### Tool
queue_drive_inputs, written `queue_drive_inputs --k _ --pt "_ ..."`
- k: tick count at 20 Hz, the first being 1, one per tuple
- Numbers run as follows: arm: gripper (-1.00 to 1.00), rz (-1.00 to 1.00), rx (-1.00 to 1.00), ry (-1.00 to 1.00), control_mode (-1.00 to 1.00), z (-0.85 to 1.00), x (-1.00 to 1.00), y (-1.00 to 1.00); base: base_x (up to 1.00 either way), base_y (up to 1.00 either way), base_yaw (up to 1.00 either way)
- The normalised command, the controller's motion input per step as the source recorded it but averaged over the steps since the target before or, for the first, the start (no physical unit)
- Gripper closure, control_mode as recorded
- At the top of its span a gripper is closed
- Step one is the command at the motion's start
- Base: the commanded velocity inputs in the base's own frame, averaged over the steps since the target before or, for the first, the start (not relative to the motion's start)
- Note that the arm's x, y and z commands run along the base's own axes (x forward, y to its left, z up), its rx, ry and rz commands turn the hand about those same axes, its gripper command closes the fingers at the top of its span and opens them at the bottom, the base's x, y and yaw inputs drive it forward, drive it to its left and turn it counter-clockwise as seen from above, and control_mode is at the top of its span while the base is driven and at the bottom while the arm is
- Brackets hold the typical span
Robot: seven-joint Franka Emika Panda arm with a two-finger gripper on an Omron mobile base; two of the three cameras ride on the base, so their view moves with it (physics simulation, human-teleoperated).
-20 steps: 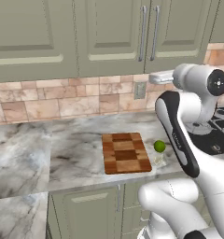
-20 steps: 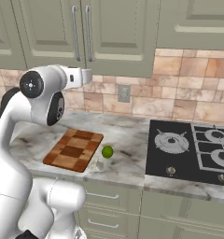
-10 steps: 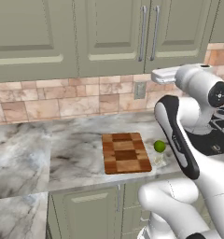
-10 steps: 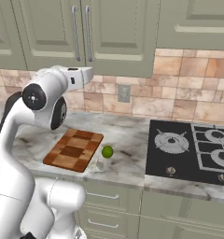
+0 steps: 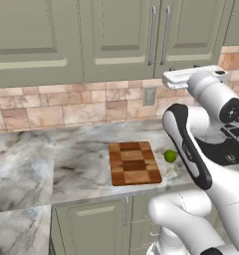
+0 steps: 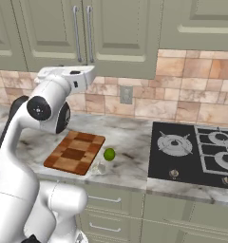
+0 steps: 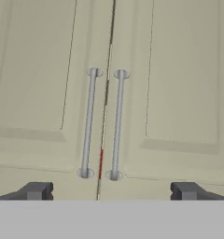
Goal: Open the cabinet. Place the bowl and condiment on the counter. Then place the lime and garlic on the cutting board.
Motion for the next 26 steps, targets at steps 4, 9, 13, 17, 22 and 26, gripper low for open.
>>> queue_drive_inputs --k 4,9,13,17,22,26 --pt "-1.00 0.00 0.00 -0.08 -1.00 0.16 0.00 0.00 0.00 0.00 0.00" --pt "-1.00 0.00 0.00 -0.05 -1.00 0.16 0.00 -0.02 0.00 0.00 0.00" --pt "-1.00 0.00 0.00 -0.01 -1.00 0.17 0.00 -0.07 0.00 0.00 0.00" --pt "-1.00 0.00 0.00 -0.01 -1.00 0.13 0.03 -0.12 0.00 0.00 0.00" --pt "-1.00 0.01 0.00 0.00 -1.00 0.03 0.14 -0.03 0.00 0.00 0.00" --pt "-1.00 0.01 0.00 -0.02 -1.00 -0.04 0.26 0.00 0.00 0.00 0.00"
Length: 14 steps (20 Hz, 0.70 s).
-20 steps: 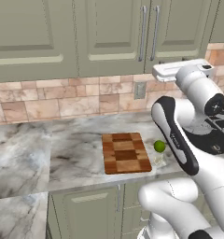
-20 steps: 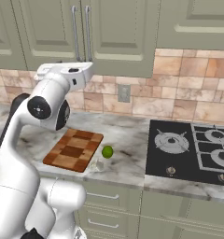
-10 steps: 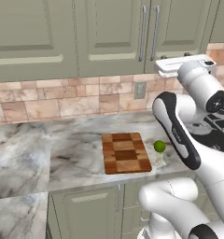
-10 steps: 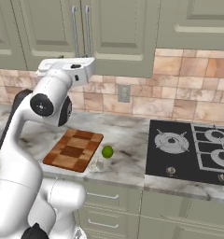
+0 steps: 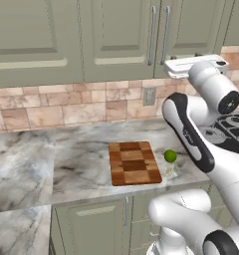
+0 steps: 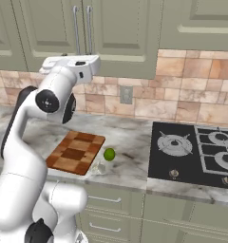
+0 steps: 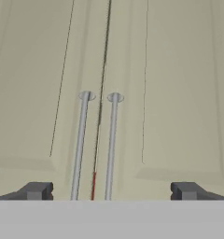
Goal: Open the cabinet. Place the bowl and condiment on the counter. Then place the lime and garlic on the cutting board.
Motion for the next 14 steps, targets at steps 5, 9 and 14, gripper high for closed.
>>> queue_drive_inputs --k 5,9,14 --pt "-1.00 0.02 0.00 -0.04 -1.00 -0.06 0.28 0.00 0.00 0.00 0.00" --pt "-1.00 0.00 0.00 -0.03 -1.00 -0.03 0.20 -0.03 0.00 0.00 0.00" --pt "-1.00 0.00 0.00 -0.03 -1.00 -0.04 0.10 -0.11 0.00 0.00 0.00"
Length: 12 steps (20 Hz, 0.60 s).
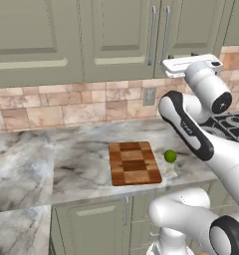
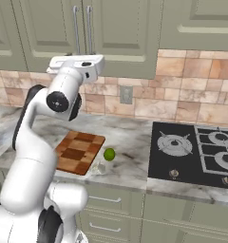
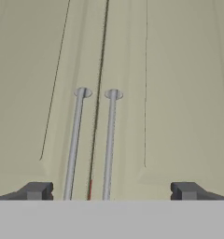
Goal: Open the cabinet. Place the bowl and condiment on the counter. Then place the lime and garlic on the cutting board.
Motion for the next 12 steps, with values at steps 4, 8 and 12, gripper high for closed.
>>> queue_drive_inputs --k 4,8,12 --pt "-1.00 0.00 0.00 -0.01 -1.00 -0.03 0.16 -0.03 0.00 0.00 0.00" --pt "-1.00 0.00 0.00 0.00 -1.00 -0.02 0.21 0.00 0.00 0.00 0.00" --pt "-1.00 0.00 0.00 -0.01 -1.00 -0.04 0.20 0.00 0.00 0.00 0.00"
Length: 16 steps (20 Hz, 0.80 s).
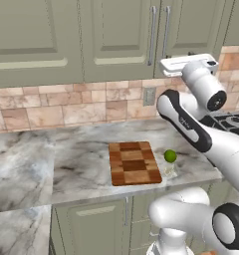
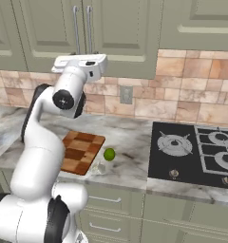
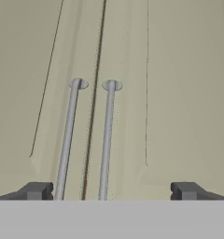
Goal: Open the cabinet. Place the bowl and condiment on the counter. Then place the lime and garlic on the cutting board.
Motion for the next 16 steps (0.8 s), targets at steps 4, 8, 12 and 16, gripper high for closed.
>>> queue_drive_inputs --k 4,8,12,16 --pt "-1.00 0.00 0.00 -0.01 -1.00 -0.05 0.23 0.00 0.00 0.00 0.00" --pt "-1.00 0.00 0.00 0.00 -1.00 -0.08 0.22 0.00 0.00 0.00 0.00" --pt "-1.00 0.00 0.00 0.00 -1.00 -0.05 0.23 -0.01 0.00 0.00 0.00" --pt "-1.00 0.00 0.00 0.00 -1.00 -0.01 0.25 -0.02 0.00 0.00 0.00"
